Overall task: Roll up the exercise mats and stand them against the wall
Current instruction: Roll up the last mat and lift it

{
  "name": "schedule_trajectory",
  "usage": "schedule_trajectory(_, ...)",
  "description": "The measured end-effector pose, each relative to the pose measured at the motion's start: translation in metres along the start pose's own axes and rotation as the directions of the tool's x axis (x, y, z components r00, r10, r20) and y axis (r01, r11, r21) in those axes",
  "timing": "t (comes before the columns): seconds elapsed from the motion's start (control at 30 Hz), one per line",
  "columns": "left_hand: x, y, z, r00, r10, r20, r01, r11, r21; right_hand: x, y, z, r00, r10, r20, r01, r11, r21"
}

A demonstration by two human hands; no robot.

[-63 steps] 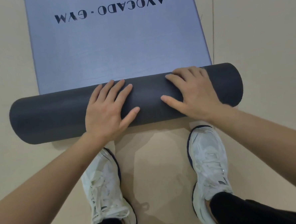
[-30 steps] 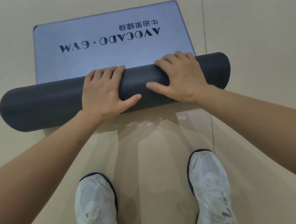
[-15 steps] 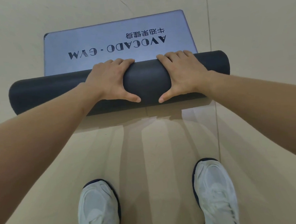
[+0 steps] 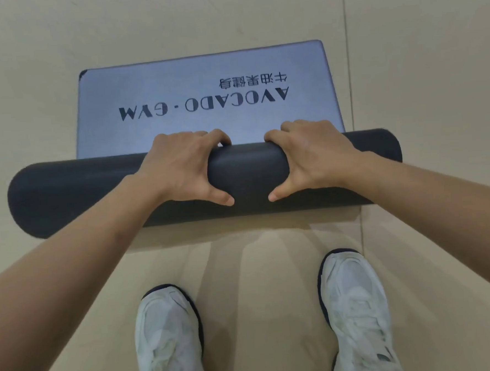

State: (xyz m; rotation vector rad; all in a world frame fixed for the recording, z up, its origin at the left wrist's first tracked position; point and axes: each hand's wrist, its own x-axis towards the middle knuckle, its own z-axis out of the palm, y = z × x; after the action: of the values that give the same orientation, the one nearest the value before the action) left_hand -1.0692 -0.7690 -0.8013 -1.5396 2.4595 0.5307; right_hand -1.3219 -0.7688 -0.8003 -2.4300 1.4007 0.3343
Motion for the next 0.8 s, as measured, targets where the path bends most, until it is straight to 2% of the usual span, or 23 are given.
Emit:
schedule_trajectory(0.13, -0.036, 0.021, 0.018, 0.995, 0.026, 0.098, -0.022, 0.999, -0.042, -0.032, -0.011, 0.017, 0.989, -0.042, 0.141, 0.034, 0.998, 0.059)
schedule_trajectory(0.27, -0.063, 0.034, 0.039, 0.993, -0.017, 0.117, 0.023, 0.998, -0.052, -0.045, -0.015, 0.029, 0.982, -0.079, 0.173, 0.068, 0.995, 0.067)
schedule_trajectory(0.33, -0.072, 0.036, 0.046, 0.998, -0.037, 0.042, 0.038, 0.999, -0.014, -0.042, -0.012, 0.03, 0.98, -0.08, 0.181, 0.065, 0.994, 0.084)
schedule_trajectory(0.4, -0.081, 0.039, 0.054, 0.992, -0.029, -0.121, 0.027, 0.999, -0.021, -0.033, -0.007, 0.029, 0.975, -0.07, 0.212, 0.042, 0.99, 0.134)
schedule_trajectory(0.5, -0.096, 0.053, 0.067, 0.934, -0.028, -0.356, 0.015, 0.999, -0.041, -0.016, 0.002, 0.024, 0.955, -0.064, 0.289, 0.002, 0.978, 0.21)
schedule_trajectory(0.57, -0.102, 0.063, 0.077, 0.925, -0.041, -0.377, 0.038, 0.999, -0.017, -0.005, 0.006, 0.02, 0.936, -0.056, 0.348, -0.041, 0.964, 0.265)
schedule_trajectory(0.7, -0.094, 0.065, 0.091, 0.953, -0.07, -0.295, 0.088, 0.995, 0.046, 0.009, 0.012, 0.017, 0.9, -0.048, 0.433, -0.108, 0.939, 0.328)
schedule_trajectory(0.77, -0.083, 0.059, 0.088, 0.95, -0.066, -0.306, 0.084, 0.995, 0.045, 0.008, 0.015, 0.017, 0.921, -0.013, 0.39, -0.124, 0.938, 0.323)
schedule_trajectory(0.8, -0.078, 0.055, 0.085, 0.948, -0.069, -0.31, 0.083, 0.996, 0.032, 0.004, 0.017, 0.018, 0.949, 0.019, 0.316, -0.118, 0.947, 0.299)
